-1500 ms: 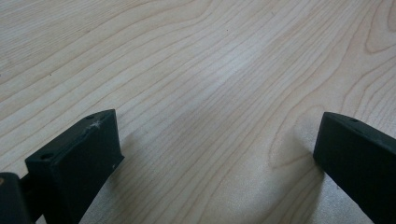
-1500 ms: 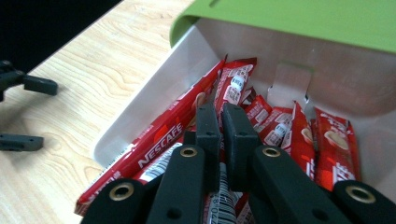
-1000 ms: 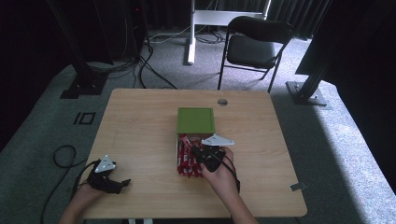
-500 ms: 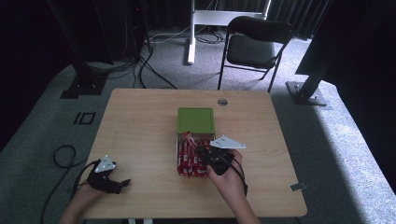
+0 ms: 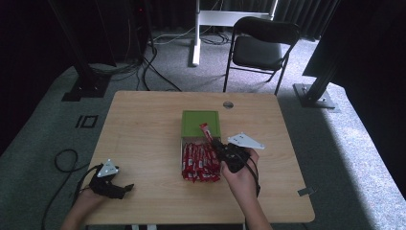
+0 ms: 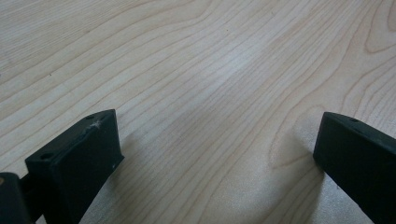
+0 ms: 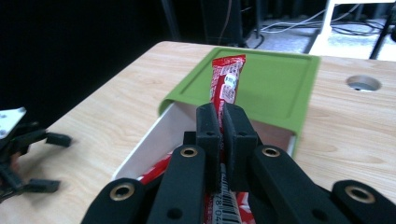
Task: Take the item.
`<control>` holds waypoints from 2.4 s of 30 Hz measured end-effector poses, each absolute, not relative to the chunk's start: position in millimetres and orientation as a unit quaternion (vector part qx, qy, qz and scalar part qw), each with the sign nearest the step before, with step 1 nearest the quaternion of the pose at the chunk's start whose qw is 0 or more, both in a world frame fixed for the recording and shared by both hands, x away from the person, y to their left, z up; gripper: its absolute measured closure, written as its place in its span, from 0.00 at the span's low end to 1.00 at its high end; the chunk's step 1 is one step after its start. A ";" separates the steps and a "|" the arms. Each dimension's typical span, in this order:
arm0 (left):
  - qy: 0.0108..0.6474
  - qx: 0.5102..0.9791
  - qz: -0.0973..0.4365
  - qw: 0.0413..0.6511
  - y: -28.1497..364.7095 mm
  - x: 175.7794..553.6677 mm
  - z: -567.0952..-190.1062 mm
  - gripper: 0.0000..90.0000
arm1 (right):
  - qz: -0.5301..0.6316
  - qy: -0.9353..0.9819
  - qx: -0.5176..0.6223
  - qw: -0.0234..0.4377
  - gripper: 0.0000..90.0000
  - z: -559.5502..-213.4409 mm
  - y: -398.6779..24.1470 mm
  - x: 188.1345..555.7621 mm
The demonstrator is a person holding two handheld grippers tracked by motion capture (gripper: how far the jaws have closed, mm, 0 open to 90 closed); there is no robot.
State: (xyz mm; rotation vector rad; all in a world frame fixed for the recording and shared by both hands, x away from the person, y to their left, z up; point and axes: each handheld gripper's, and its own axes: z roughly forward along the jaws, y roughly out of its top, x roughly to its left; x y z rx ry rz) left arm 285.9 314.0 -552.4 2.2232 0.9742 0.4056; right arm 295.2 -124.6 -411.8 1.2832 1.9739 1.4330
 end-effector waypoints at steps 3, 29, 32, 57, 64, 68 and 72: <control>0.373 0.851 0.155 0.334 314.0 285.9 -552.5 0.02 | 0.513 0.691 0.466 0.206 0.96 -411.8 -130.2 299.3; 0.373 0.851 0.156 0.334 314.0 285.9 -552.5 0.02 | 0.478 0.613 0.563 0.280 0.96 -462.3 -169.3 345.8; 0.373 0.851 0.156 0.334 314.0 285.9 -552.5 0.02 | 0.470 0.612 0.572 0.277 0.96 -472.4 -170.9 350.8; 0.374 0.851 0.155 0.335 313.9 285.8 -552.6 0.02 | 0.415 0.616 0.637 0.206 0.96 -533.8 -173.6 377.9; 0.374 0.851 0.155 0.334 314.0 285.8 -552.5 0.02 | 0.400 0.625 0.643 0.190 0.96 -540.3 -172.6 382.2; 0.373 0.851 0.156 0.334 314.0 285.9 -552.5 0.02 | 0.388 0.635 0.642 0.184 0.96 -541.6 -170.8 384.5; 0.374 0.851 0.155 0.334 313.9 285.8 -552.5 0.02 | 0.383 0.639 0.644 0.177 0.95 -547.3 -170.8 385.0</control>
